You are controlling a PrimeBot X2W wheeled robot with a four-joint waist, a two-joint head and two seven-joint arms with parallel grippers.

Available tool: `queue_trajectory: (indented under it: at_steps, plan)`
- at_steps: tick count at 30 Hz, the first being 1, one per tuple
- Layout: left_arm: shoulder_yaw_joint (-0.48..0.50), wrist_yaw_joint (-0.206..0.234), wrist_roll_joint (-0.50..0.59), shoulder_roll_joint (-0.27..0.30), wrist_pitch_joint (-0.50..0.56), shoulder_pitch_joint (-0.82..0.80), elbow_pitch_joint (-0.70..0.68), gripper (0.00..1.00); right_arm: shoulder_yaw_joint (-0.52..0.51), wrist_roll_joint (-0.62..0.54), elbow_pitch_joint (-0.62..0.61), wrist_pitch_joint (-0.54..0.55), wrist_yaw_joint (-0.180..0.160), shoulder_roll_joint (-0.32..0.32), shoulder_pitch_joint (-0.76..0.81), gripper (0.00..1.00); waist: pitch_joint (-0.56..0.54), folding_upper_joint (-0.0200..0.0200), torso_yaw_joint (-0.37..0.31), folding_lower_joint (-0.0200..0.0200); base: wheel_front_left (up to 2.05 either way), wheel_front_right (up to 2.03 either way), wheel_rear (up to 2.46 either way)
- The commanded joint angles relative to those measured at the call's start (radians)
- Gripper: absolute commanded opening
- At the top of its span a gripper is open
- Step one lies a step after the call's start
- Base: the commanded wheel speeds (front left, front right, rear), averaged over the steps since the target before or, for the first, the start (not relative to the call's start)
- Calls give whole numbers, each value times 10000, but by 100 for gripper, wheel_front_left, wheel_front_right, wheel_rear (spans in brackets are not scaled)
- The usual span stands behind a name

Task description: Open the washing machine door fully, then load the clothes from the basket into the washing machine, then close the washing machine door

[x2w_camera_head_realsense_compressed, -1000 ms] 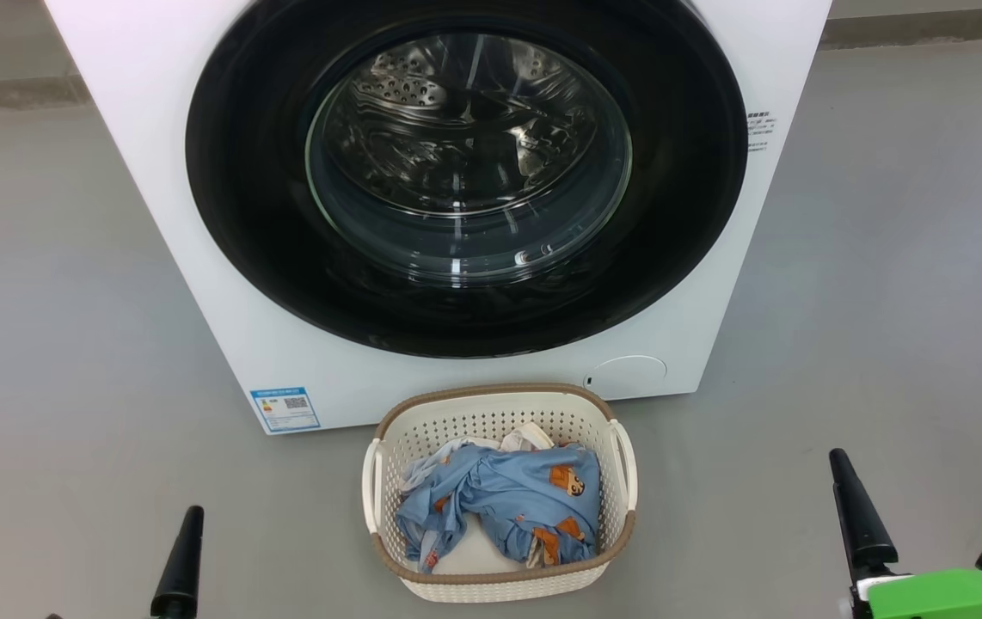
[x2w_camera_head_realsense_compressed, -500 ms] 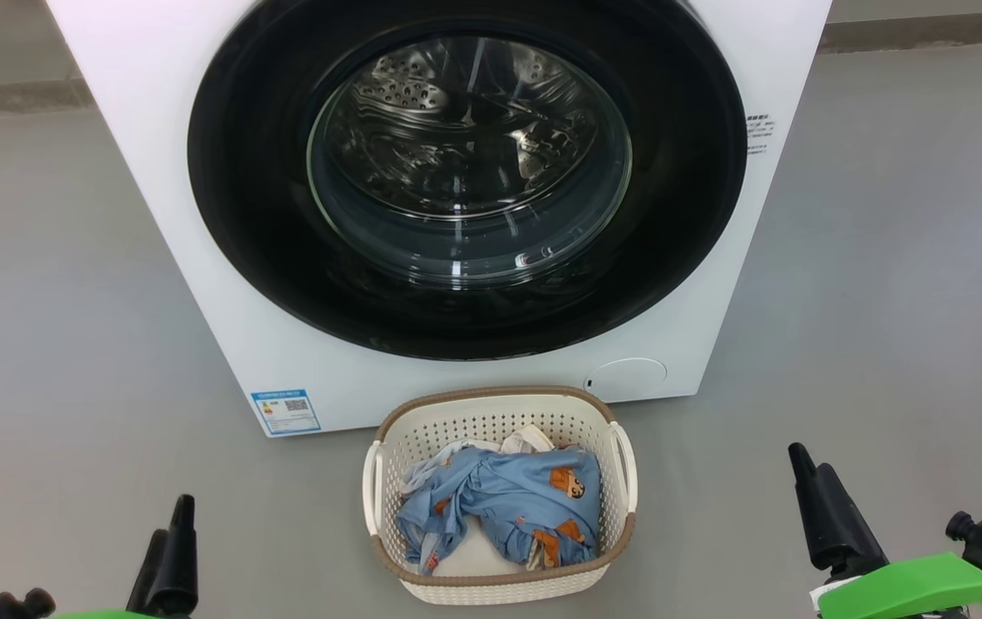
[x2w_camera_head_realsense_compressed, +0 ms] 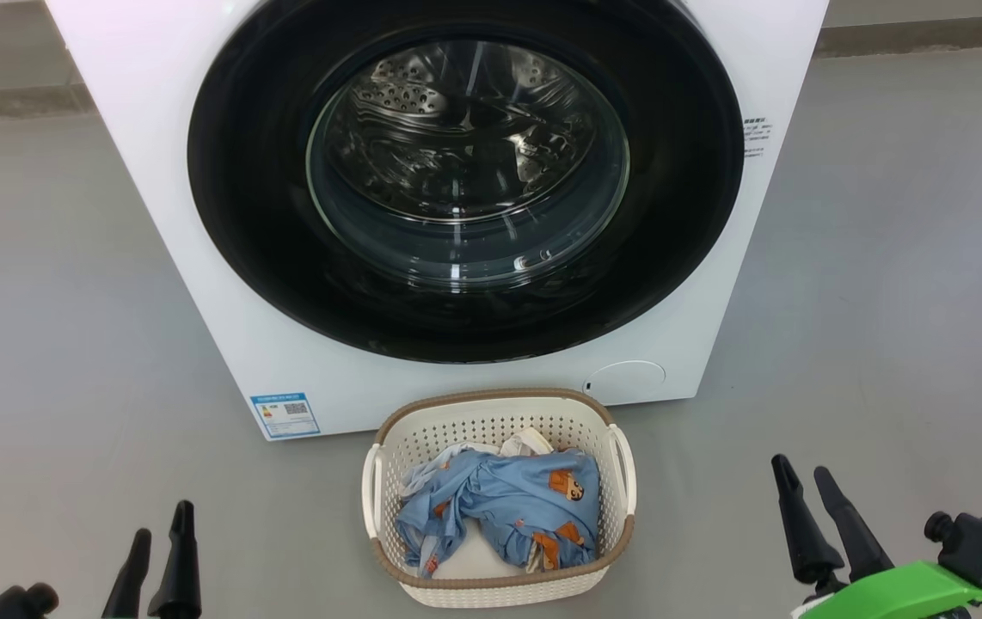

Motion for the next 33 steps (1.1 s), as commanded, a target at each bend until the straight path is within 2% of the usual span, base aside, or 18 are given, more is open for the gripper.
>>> queue_trajectory:
  at_steps: [1, 33]
  plan:
    - [178, -25, 535, 303, -179, -55, -360, 100, 217, -521, -280, -182, -6, -118, -48, 100, 0, -1, -10, -1, 0, 0, 0]
    - [327, -34, 4836, 722, -1092, 402, -1055, 100, 313, -4733, -207, -1089, -9, -67, 356, 100, -35, -1, 14, -1, 0, 0, 0]
